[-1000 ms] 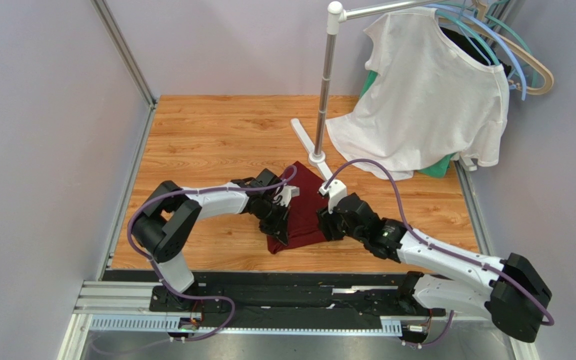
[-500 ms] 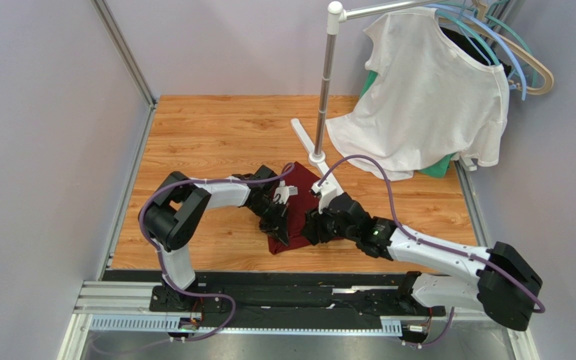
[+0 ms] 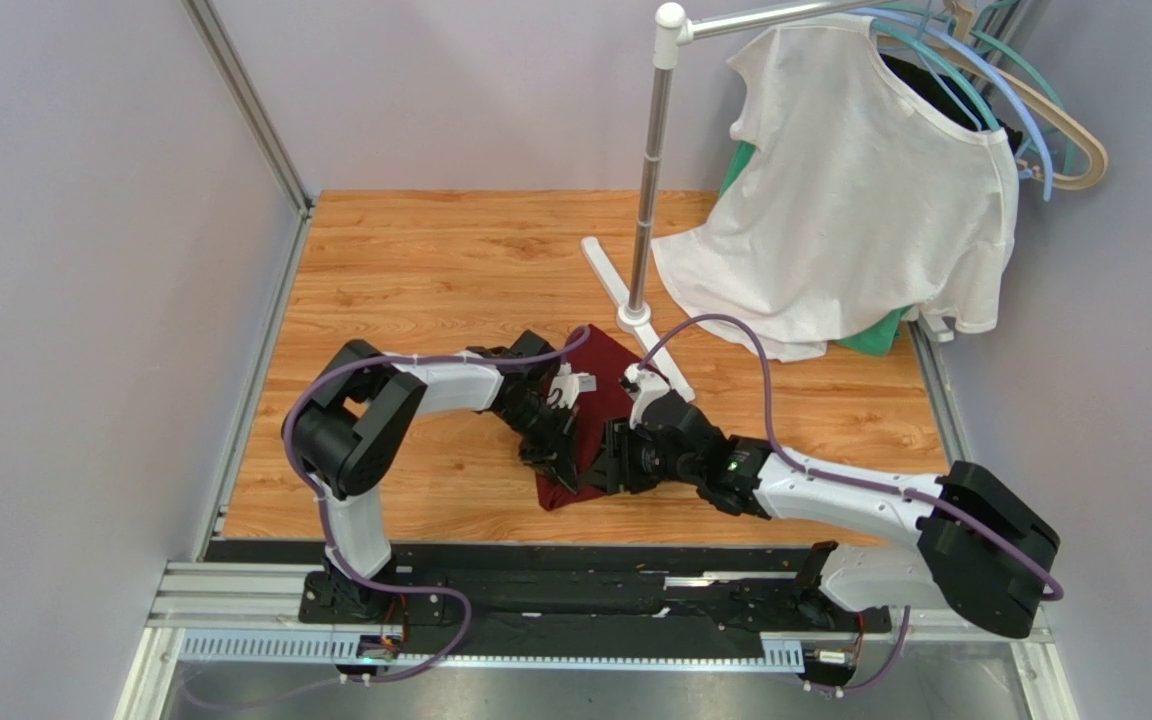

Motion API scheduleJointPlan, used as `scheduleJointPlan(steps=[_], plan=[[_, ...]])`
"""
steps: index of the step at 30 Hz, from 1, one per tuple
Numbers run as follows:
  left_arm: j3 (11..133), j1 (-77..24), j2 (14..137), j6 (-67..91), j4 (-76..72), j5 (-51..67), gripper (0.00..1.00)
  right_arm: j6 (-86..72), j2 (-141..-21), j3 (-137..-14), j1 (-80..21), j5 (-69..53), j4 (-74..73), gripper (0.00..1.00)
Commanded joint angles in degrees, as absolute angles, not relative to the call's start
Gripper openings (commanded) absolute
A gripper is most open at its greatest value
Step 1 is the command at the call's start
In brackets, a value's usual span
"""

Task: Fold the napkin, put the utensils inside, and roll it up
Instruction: Roll the napkin at the center of the board.

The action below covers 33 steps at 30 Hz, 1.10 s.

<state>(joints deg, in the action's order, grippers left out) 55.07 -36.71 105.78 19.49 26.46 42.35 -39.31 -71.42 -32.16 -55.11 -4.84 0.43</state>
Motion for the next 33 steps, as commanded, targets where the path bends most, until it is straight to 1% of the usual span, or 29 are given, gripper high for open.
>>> scheduleJointPlan(steps=[1,10,16,22,27,28,31,33], plan=[[53.44,-37.18,109.16,15.56,29.88,32.43,0.0,-44.21,-71.63,-31.47,-55.46,-5.1,0.97,0.49],[53.35,-37.09,108.81,15.47,29.79,32.34,0.0,-45.09,-74.0,-31.11,-55.11,-2.37,0.88,0.49],[53.26,-37.09,108.55,15.47,29.62,32.52,0.0,-45.09,-76.46,-30.94,-53.18,-2.29,2.72,0.5],[52.91,-37.18,107.58,15.38,29.18,32.43,0.0,-46.75,-78.75,-29.45,-52.47,-1.32,5.62,0.47],[52.91,-37.09,107.14,15.38,28.83,32.25,0.0,-48.78,-77.43,-27.95,-52.3,0.09,7.12,0.44],[52.91,-37.09,107.23,15.38,28.83,32.26,0.0,-48.87,-77.26,-28.21,-52.29,2.18,6.34,0.43],[52.65,-37.18,106.96,15.38,28.48,32.17,0.0,-49.3,-77.69,-28.21,-51.51,3.78,4.84,0.37],[52.47,-37.18,106.09,15.29,28.13,31.65,0.0,-50.35,-78.04,-27.86,-50.89,4.13,4.66,0.31]])
